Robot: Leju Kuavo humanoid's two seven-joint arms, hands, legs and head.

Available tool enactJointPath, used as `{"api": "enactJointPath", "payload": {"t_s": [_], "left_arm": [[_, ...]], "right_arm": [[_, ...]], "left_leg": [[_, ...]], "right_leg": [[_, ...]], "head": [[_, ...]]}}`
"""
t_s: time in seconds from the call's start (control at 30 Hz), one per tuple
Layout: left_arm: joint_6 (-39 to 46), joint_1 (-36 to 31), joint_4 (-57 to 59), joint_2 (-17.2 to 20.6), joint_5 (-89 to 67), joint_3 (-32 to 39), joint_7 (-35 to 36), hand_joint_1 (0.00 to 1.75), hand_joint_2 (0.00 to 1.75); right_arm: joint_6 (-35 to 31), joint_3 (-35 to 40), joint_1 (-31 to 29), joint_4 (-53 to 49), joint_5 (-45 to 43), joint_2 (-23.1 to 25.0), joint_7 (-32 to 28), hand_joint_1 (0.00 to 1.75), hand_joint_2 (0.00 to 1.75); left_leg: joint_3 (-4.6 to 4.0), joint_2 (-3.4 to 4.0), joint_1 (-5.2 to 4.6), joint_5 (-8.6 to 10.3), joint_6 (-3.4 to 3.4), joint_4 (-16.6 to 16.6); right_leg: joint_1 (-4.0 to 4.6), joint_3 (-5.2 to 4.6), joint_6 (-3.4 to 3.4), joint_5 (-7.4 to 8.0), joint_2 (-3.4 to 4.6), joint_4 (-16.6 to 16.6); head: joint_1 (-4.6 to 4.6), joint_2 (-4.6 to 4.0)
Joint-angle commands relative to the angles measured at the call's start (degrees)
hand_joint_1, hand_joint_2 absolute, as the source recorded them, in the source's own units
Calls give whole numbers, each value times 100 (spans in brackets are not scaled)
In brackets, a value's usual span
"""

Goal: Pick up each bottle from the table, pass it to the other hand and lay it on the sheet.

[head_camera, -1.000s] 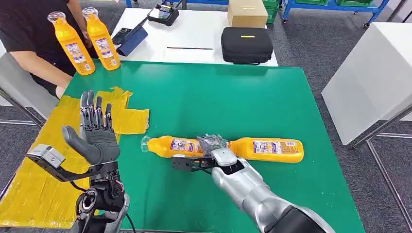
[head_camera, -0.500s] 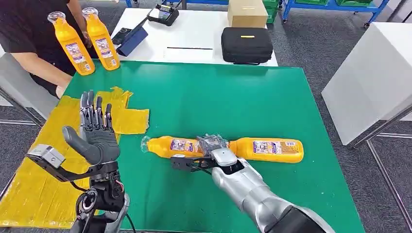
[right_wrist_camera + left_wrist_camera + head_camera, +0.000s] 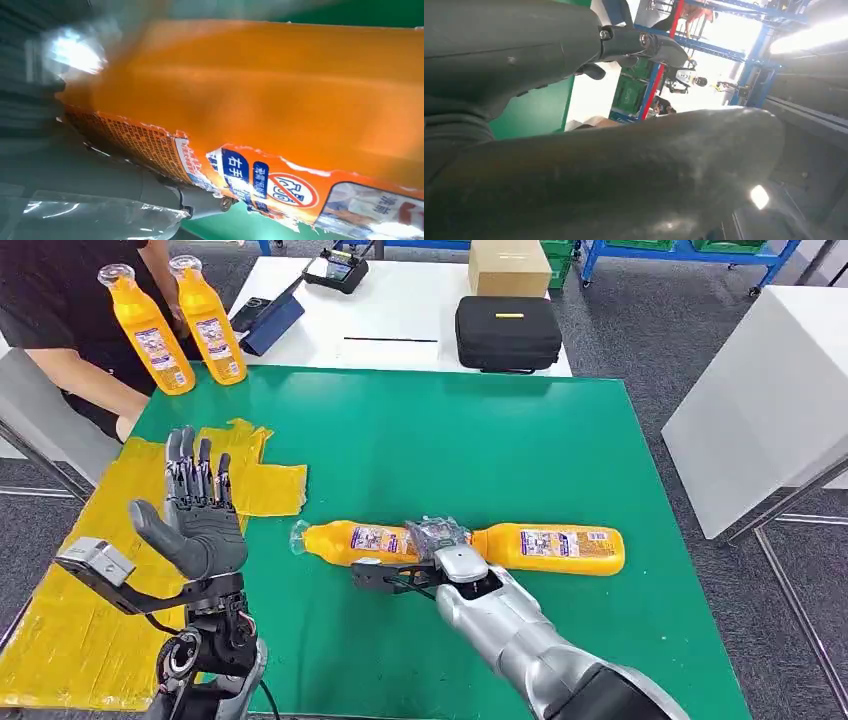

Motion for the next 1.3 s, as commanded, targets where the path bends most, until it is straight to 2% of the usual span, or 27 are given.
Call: {"api": "enactJointPath", "payload": {"t_s": [0.03, 0.2, 0.23, 0.27, 0.3, 0.33, 0.43, 0.5, 0.6, 0.67, 0.77, 1.17, 1.2, 1.3], "left_arm": [[21, -138, 292, 47, 1, -10, 14, 0, 0], [21, -138, 292, 47, 1, -10, 14, 0, 0], [-609, 188, -7, 622, 416, -81, 1307, 0, 0], [-896, 426, -187, 736, 472, 193, 1358, 0, 0], [-1239, 553, -186, 686, 411, 508, 1371, 0, 0], [-1308, 577, -193, 667, 387, 575, 1383, 0, 0], [-1391, 561, -176, 560, 305, 652, 1414, 0, 0], [-1400, 522, -154, 515, 261, 630, 1428, 0, 0], [-1390, 501, -145, 497, 239, 609, 1437, 0, 0], [-1390, 501, -145, 497, 239, 609, 1437, 0, 0], [-1390, 501, -145, 497, 239, 609, 1437, 0, 0], [-1342, 495, -133, 508, 232, 587, 1451, 0, 0], [-1341, 480, -128, 498, 232, 566, 1454, 0, 175], [-1332, 380, -102, 431, 233, 462, 1452, 0, 175]], "right_arm": [[68, 29, 187, 373, -6, -94, -16, 175, 175], [68, 29, 187, 373, -6, -94, -16, 175, 175], [-2092, -1735, 444, -1413, -2166, -347, -2176, 175, 175], [-1283, -1604, 933, -3554, -2811, -902, -2289, 175, 175], [-82, -1594, 1378, -6211, -3254, -1417, -987, 175, 175], [105, -1639, 1422, -6510, -3335, -1472, -814, 175, 175], [15, -1615, 1471, -6300, -3227, -1387, -922, 175, 175], [-306, -1506, 1439, -5847, -3097, -1307, -1183, 175, 175], [-514, -1426, 1388, -5541, -3079, -1271, -1346, 175, 175], [-514, -1426, 1388, -5541, -3079, -1271, -1346, 175, 175], [-514, -1426, 1388, -5541, -3079, -1271, -1346, 175, 175], [-545, -1316, 1252, -5294, -3112, -1142, -1346, 175, 175], [-550, -1312, 1233, -5259, -3158, -1114, -1350, 175, 175], [-538, -1110, 1055, -4947, -3194, -924, -1336, 175, 175]], "left_leg": [[17, -26, -2, 0, -4, -11], [19, -28, -2, 0, -5, -13], [22, -32, -4, -1, -6, -15], [29, -22, 1, -1, -7, -21], [18, -9, -8, -2, -8, -15], [13, -11, -6, -1, -6, -14], [-31, 2, -6, -5, -2, 15], [-60, -54, -6, 10, 8, 1], [-28, -57, -10, 3, 3, -5], [-52, -31, -5, 6, 4, 0], [-46, -49, -10, 4, 1, 1], [-37, -28, -12, -2, 1, -1], [-33, -30, -11, -5, -1, 0], [-56, -24, -7, 6, 3, 1]], "right_leg": [[-2, 22, -5, -7, -17, -8], [-3, 24, -6, -9, -18, -8], [-5, 26, -8, -11, -20, -8], [0, 32, -8, -7, -13, -17], [-9, 10, -9, -7, 4, -3], [-7, 10, -7, -5, 0, -6], [-7, -27, -2, -4, 11, 24], [-5, -36, 4, -3, -43, 6], [-10, -9, 3, -15, -46, 4], [-5, -36, 4, 0, -26, 5], [-9, -31, 2, -8, -38, 10], [-11, -28, 1, -8, -16, 11], [-11, -25, 0, -11, -17, 13], [-6, -43, 4, 3, -18, 7]], "head": [[0, 0], [0, 0], [0, 0], [0, 0], [0, 0], [0, 0], [2, 0], [0, 0], [4, 0], [0, 0], [2, 0], [0, 0], [0, 0], [0, 0]]}}
